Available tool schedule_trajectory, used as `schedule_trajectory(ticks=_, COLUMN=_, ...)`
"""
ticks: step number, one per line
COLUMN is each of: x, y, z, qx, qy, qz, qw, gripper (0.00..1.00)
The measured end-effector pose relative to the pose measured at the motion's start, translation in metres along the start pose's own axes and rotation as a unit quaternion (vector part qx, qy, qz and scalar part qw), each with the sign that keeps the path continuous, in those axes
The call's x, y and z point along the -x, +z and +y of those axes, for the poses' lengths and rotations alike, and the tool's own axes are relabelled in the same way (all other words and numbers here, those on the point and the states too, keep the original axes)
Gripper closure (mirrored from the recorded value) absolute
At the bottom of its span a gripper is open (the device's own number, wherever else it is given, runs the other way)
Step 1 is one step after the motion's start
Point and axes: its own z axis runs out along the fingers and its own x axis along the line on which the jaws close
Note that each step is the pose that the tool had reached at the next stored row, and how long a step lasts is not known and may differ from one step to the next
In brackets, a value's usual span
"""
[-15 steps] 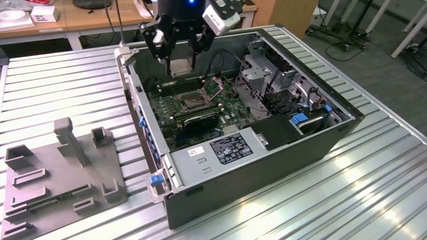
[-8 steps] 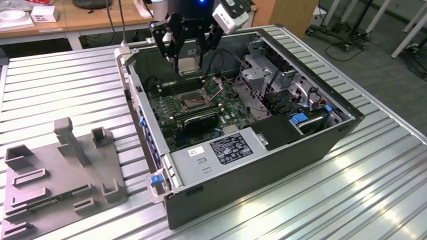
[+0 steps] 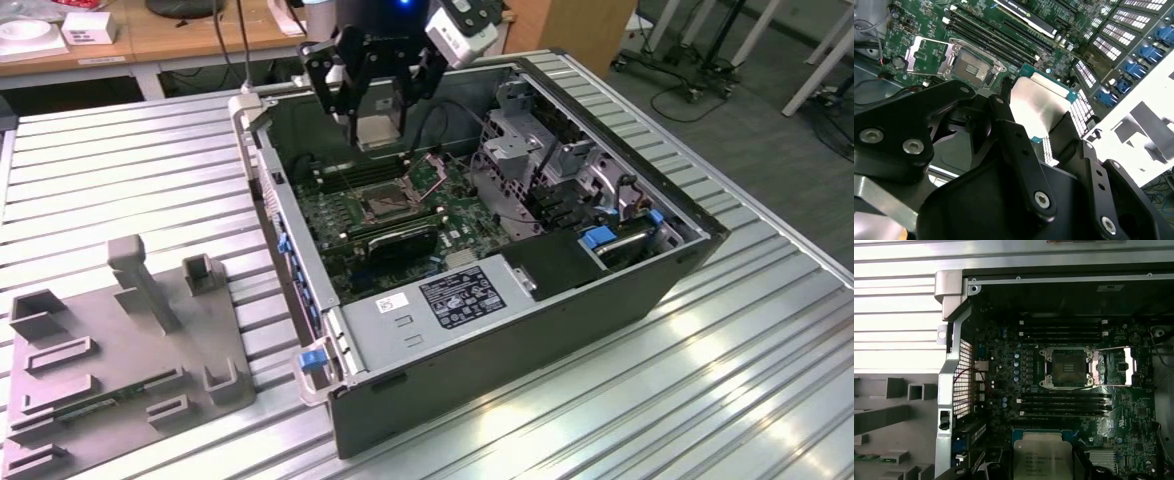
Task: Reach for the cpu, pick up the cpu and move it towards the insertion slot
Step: 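Pick up the cpu and move it towards the insertion slot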
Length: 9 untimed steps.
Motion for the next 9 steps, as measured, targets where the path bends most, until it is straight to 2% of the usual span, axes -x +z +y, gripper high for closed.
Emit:
schedule_trajectory(ticks=4, x=0.0072, y=0.0003, z=0.0004, qx=-0.0001, qy=0.000, qz=0.0000, qw=1.00000, gripper=0.45)
schedule_trajectory(ticks=9, x=0.0225, y=0.0007, z=0.0016, qx=-0.0001, qy=0.000, qz=0.0000, qw=1.00000, gripper=0.45)
